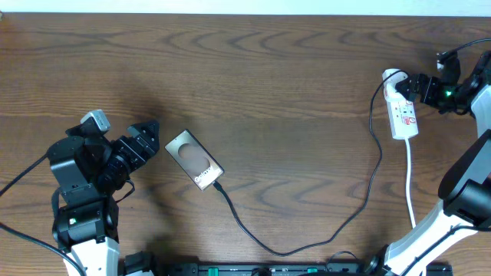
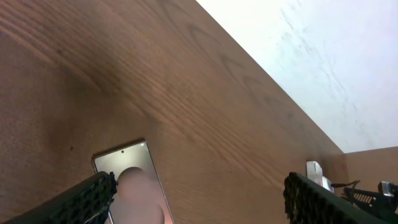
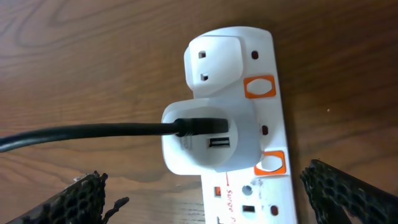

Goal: Plug charger to phone and switch on socket
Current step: 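Press the power strip's orange switch down with the right gripper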

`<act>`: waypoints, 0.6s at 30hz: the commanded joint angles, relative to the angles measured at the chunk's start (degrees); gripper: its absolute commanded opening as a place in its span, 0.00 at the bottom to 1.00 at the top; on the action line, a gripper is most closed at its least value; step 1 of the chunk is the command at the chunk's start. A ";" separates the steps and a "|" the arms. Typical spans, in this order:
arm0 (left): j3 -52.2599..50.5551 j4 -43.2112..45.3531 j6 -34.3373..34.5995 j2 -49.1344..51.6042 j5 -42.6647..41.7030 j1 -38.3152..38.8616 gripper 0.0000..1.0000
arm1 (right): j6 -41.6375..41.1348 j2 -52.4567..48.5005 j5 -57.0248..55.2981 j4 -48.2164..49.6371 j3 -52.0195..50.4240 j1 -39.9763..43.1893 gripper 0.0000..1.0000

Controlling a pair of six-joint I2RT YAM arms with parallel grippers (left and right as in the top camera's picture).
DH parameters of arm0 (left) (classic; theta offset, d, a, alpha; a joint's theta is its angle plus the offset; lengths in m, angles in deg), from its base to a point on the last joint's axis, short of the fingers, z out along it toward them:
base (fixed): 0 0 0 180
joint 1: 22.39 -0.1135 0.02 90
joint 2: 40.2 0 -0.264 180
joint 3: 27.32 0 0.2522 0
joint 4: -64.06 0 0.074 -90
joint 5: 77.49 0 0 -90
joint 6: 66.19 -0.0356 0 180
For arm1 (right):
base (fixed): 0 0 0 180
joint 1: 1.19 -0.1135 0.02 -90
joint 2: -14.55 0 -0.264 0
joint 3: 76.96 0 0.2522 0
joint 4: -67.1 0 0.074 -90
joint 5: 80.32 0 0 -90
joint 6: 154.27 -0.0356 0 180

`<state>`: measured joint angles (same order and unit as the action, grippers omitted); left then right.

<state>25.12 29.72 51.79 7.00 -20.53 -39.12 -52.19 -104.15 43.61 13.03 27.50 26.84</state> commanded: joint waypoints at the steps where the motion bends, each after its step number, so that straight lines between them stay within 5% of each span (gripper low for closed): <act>1: 0.98 0.07 -1.38 0.07 0.13 -0.24 0.88 | -1.11 -1.73 1.81 -0.42 0.61 -1.44 0.99; 18: 0.98 0.07 -1.38 0.07 0.13 -0.24 0.88 | -3.48 -4.90 2.03 -2.75 0.33 -4.63 0.99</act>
<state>25.12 29.75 51.79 7.00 -20.53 -39.12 -54.82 -107.93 43.79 10.99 27.50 23.94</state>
